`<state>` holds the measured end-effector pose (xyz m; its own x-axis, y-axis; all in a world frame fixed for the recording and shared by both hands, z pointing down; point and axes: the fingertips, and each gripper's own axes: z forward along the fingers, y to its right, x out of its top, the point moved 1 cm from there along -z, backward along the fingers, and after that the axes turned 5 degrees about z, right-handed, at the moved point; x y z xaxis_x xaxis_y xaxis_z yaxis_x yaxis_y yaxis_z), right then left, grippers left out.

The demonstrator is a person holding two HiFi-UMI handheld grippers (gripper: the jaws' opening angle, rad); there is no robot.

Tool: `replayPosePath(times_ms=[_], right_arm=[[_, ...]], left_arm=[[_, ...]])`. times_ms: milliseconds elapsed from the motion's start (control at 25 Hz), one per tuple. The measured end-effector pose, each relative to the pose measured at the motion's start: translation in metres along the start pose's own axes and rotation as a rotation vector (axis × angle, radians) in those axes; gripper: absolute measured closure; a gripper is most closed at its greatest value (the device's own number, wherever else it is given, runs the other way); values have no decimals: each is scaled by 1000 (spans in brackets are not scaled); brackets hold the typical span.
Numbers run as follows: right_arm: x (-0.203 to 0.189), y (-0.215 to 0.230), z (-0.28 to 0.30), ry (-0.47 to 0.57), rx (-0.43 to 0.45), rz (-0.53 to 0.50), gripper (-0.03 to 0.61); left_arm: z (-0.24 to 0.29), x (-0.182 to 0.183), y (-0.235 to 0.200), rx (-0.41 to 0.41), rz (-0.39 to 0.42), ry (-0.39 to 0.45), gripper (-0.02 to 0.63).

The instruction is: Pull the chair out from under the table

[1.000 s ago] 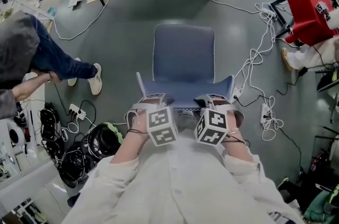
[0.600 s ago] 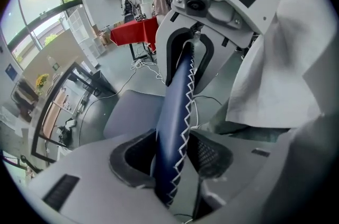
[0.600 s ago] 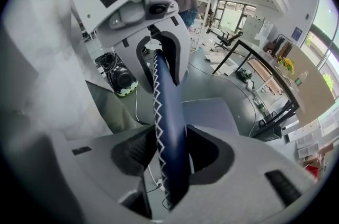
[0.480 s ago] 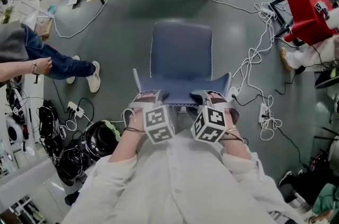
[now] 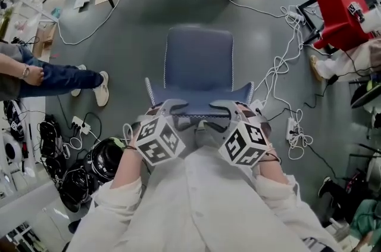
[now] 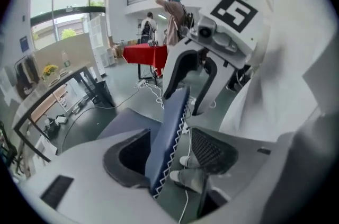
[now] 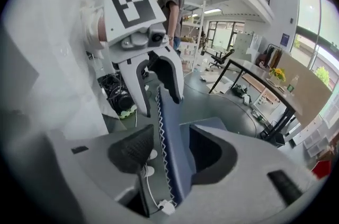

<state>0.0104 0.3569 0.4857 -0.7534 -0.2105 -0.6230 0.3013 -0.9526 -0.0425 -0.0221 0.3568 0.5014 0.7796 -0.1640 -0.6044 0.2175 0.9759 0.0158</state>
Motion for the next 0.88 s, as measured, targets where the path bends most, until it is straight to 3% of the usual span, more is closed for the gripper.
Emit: replayPosePath(times_ms=[200, 400, 560, 720, 880], right_arm=[[46, 18, -41, 273, -43, 64, 405], [77, 39, -74, 445, -137, 76, 459], [94, 40, -94, 553, -174, 80, 479], [112, 42, -117, 682, -196, 150, 512], [119, 46, -135, 746, -223, 180, 541]], left_arm=[[-32, 36, -16, 37, -179, 276, 365], [-70, 70, -36, 68, -288, 525, 367], [-95, 89, -44, 114, -297, 650, 394], [-114, 103, -47, 157, -266, 708, 444], [-138, 119, -47, 195, -260, 786, 518]])
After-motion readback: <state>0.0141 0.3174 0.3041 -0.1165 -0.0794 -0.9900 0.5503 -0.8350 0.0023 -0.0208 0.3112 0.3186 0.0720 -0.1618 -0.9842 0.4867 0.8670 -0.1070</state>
